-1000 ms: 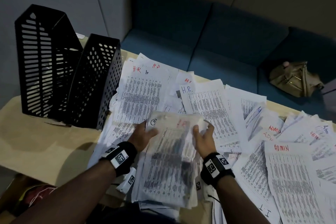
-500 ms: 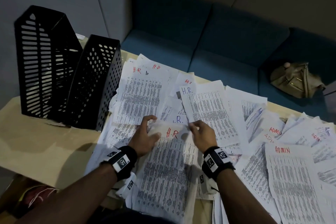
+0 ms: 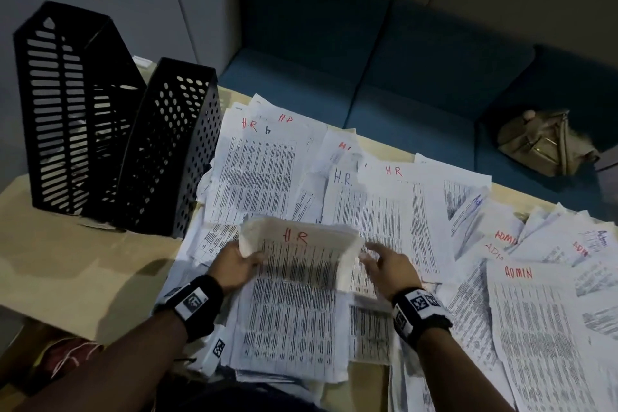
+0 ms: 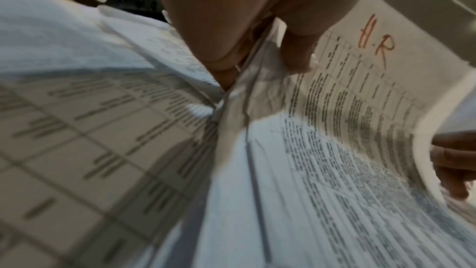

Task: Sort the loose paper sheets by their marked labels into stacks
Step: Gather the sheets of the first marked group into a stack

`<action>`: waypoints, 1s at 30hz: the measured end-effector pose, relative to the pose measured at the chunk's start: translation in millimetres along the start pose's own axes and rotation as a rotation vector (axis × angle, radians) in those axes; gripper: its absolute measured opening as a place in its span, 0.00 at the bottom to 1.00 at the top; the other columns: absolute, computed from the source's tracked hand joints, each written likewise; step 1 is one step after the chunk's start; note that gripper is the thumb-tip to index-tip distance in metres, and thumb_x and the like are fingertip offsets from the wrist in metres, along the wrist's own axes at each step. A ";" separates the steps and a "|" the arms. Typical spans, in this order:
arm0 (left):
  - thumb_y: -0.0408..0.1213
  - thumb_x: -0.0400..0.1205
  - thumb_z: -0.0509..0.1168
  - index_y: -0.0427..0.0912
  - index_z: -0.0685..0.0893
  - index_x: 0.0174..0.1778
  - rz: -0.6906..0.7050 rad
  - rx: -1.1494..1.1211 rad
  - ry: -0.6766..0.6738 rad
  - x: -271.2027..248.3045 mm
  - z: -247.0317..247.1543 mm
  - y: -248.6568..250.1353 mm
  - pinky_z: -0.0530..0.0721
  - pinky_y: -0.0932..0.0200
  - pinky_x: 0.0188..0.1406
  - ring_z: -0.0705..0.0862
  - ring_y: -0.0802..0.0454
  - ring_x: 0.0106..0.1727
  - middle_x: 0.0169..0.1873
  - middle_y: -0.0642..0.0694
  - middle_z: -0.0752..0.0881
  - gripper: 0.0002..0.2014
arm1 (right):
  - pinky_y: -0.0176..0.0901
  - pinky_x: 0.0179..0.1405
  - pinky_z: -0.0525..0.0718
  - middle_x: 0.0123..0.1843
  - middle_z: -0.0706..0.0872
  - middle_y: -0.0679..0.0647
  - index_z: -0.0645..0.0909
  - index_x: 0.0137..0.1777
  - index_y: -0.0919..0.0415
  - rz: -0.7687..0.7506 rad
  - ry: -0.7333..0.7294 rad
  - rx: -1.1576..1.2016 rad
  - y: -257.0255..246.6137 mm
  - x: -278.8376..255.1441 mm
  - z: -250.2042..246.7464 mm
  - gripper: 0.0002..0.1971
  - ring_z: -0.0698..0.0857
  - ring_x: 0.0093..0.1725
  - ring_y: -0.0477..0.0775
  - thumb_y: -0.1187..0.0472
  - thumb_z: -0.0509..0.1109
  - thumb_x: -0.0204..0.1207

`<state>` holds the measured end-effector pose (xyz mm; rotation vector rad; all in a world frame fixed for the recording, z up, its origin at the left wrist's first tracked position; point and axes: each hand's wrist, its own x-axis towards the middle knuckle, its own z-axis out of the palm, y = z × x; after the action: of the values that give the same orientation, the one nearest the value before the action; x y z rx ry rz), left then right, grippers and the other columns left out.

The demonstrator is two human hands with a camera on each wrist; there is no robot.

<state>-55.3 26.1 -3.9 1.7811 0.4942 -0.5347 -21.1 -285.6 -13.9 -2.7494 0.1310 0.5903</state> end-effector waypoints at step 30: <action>0.38 0.86 0.59 0.46 0.74 0.73 -0.094 -0.048 0.088 7.3 13.3 -7.9 0.75 0.49 0.62 0.80 0.42 0.65 0.59 0.45 0.84 0.18 | 0.52 0.59 0.80 0.64 0.83 0.65 0.71 0.72 0.57 0.434 0.478 0.558 38.8 38.4 -77.9 0.24 0.83 0.59 0.67 0.67 0.70 0.76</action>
<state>-55.4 15.8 -17.5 1.7478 0.6491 -0.5068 37.7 -348.9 25.8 -2.2531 0.8742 -0.0344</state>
